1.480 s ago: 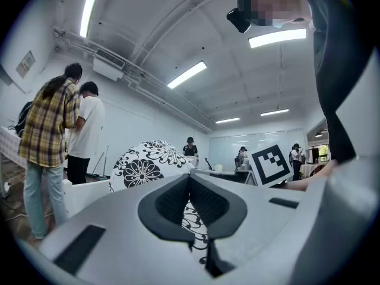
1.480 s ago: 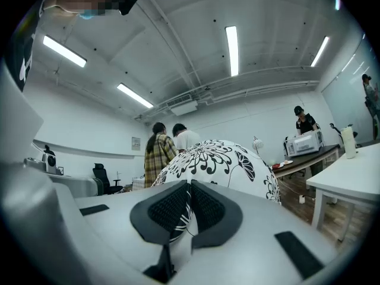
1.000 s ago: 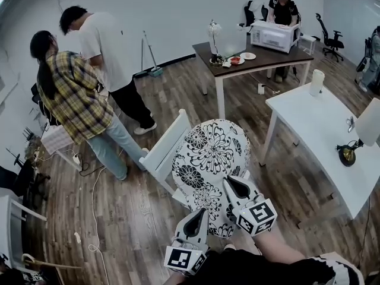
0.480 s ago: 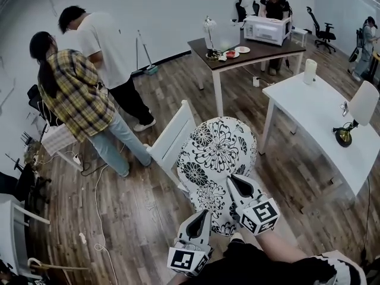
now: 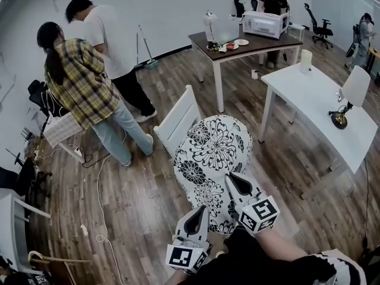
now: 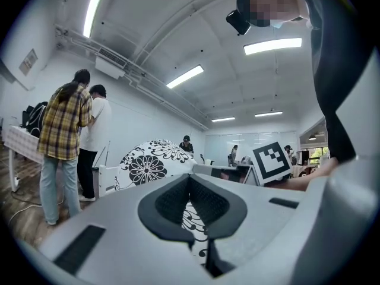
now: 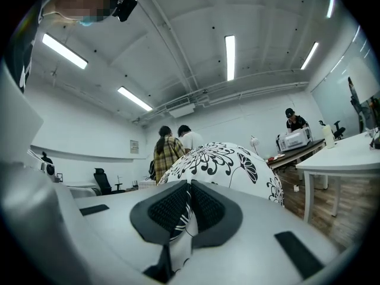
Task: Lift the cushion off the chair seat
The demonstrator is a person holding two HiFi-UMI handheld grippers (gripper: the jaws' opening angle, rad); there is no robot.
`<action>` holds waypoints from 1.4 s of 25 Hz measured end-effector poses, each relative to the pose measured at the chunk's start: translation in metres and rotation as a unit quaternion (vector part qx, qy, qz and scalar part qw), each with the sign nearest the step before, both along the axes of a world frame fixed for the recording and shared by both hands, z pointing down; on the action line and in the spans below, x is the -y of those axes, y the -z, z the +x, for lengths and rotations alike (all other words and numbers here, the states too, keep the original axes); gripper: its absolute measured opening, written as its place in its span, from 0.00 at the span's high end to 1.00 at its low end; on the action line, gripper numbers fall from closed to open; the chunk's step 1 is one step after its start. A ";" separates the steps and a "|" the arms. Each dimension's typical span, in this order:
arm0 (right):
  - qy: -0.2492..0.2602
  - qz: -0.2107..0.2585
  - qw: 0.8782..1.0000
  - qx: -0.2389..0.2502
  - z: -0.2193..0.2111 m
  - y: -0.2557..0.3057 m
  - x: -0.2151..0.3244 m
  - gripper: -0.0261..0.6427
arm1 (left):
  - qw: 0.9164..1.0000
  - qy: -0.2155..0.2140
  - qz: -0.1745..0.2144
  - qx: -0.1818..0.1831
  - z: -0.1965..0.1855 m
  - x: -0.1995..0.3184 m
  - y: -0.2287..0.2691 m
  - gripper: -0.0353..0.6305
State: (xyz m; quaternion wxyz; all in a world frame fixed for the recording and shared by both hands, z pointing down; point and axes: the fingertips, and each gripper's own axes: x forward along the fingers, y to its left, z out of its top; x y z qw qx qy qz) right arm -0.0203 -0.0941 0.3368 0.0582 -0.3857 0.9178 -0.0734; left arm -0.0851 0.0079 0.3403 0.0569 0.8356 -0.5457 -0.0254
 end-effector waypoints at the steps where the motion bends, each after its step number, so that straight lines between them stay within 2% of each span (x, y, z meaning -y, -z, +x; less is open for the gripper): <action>1: -0.001 0.001 1.000 0.001 0.000 0.000 -0.007 0.91 | 1.000 -0.001 -0.001 -0.001 0.000 -0.007 -0.001 0.94; 8: -0.009 -0.002 1.000 0.002 -0.001 -0.011 -0.063 0.91 | 1.000 -0.017 -0.003 -0.002 -0.002 -0.056 -0.009 0.94; 18: -0.019 0.008 1.000 0.002 0.009 0.003 -0.102 0.91 | 0.999 -0.039 0.004 0.000 0.012 -0.087 0.005 0.94; 27: -0.015 0.013 1.000 0.006 0.038 0.009 -0.121 0.91 | 0.999 -0.036 0.015 0.008 0.041 -0.102 0.014 0.94; 35: 0.002 0.014 1.000 0.003 0.080 0.014 -0.158 0.91 | 0.999 -0.038 0.013 0.006 0.096 -0.135 0.015 0.94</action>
